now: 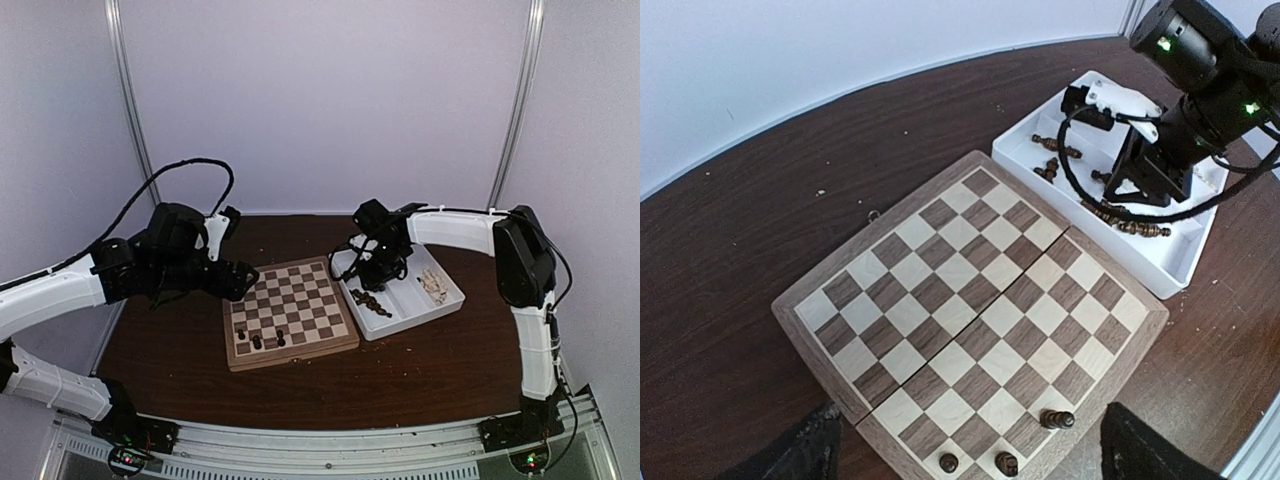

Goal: Set up the chess pieces on the board
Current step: Adjust the chess piece in the storage box.

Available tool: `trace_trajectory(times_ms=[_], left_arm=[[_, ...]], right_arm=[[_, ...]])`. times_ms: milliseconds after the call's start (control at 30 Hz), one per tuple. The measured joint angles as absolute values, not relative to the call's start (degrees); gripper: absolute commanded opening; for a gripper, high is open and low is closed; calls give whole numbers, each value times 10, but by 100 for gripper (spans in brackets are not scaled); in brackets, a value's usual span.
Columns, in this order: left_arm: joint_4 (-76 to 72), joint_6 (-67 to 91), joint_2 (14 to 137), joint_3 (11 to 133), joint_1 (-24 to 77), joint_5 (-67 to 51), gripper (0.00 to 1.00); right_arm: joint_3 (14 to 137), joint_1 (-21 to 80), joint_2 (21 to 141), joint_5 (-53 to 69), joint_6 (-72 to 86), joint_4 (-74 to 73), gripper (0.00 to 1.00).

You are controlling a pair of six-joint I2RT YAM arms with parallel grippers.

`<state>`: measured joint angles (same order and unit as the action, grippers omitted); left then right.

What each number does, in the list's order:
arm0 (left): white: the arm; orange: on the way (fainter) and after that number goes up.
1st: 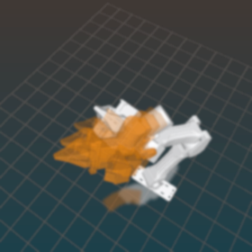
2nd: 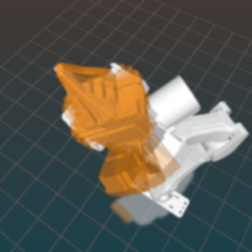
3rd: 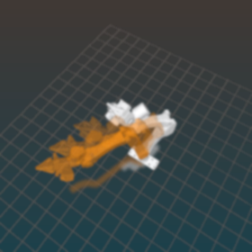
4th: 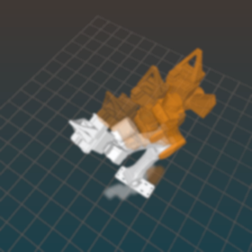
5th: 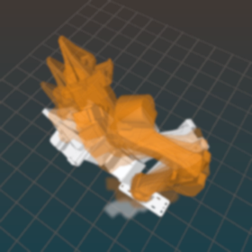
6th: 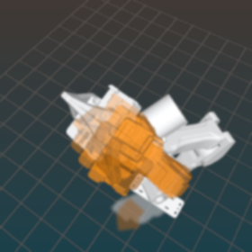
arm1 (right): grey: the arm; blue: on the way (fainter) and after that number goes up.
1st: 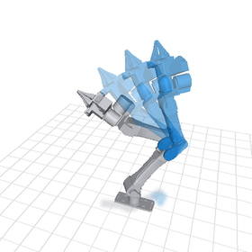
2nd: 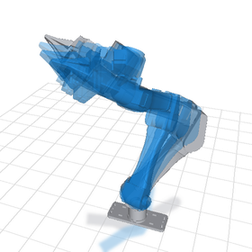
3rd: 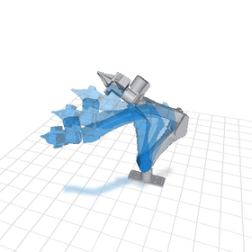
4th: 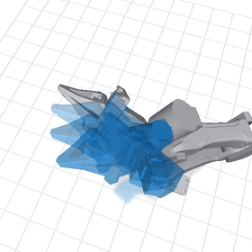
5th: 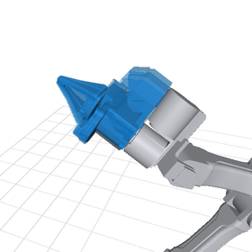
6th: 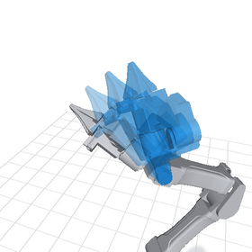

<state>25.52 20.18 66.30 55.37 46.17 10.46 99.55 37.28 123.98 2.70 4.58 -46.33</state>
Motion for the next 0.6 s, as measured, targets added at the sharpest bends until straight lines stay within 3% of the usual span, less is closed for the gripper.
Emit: trace_trajectory(times_ms=[333, 600], left_arm=[[254, 202, 669, 551, 462, 101, 90], [254, 203, 688, 551, 462, 94, 90]], right_arm=[[1009, 351, 1240, 58, 86, -430, 43], [1040, 341, 1240, 52, 257, -389, 44]])
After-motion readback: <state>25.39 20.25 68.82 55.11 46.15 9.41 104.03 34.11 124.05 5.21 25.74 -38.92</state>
